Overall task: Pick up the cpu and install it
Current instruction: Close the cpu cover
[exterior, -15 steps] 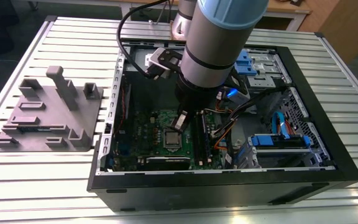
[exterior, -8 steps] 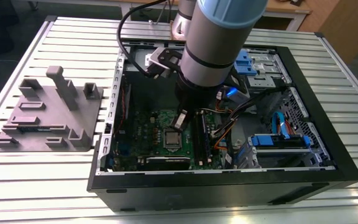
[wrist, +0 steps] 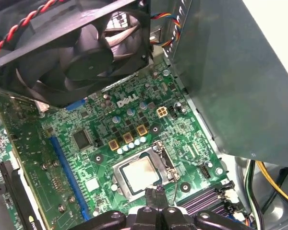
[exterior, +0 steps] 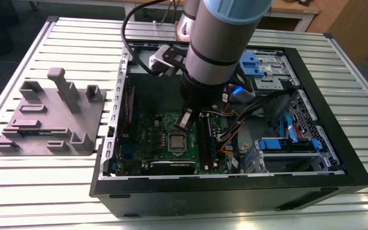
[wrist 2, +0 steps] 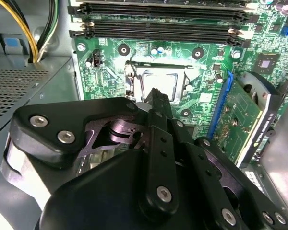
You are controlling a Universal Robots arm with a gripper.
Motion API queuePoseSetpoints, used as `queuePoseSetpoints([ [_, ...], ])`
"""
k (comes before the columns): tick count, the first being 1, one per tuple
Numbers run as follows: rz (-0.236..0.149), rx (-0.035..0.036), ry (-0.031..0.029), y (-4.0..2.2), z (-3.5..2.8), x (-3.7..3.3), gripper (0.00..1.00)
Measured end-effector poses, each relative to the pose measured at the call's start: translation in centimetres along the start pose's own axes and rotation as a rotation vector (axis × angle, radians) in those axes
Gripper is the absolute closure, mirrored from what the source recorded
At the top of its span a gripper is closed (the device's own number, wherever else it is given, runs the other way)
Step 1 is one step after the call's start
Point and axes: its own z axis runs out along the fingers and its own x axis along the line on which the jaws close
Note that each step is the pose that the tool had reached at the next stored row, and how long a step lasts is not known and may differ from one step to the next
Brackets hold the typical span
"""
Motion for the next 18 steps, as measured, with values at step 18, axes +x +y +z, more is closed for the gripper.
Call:
queuePoseSetpoints([
  [18,0.0,0.0,-0.0001,1.09,0.14,1.03,0.9],
])
